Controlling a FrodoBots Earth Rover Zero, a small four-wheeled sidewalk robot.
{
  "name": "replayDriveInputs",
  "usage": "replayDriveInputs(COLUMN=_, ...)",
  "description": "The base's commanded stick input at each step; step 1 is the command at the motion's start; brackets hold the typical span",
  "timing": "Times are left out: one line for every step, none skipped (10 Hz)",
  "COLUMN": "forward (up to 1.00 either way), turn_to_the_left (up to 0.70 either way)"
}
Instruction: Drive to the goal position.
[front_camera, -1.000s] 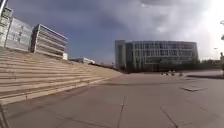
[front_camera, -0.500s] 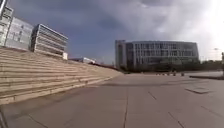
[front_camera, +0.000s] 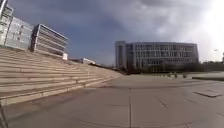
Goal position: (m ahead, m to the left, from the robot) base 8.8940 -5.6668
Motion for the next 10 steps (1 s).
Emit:
replayDriveInputs(forward=0.70, turn_to_the_left=0.00)
replayDriveInputs(forward=0.70, turn_to_the_left=0.00)
replayDriveInputs(forward=0.70, turn_to_the_left=0.00)
replayDriveInputs(forward=0.70, turn_to_the_left=0.00)
replayDriveInputs(forward=0.70, turn_to_the_left=0.00)
replayDriveInputs(forward=0.70, turn_to_the_left=0.00)
replayDriveInputs(forward=0.70, turn_to_the_left=0.00)
replayDriveInputs(forward=0.70, turn_to_the_left=0.00)
replayDriveInputs(forward=0.70, turn_to_the_left=0.00)
replayDriveInputs(forward=0.70, turn_to_the_left=0.00)
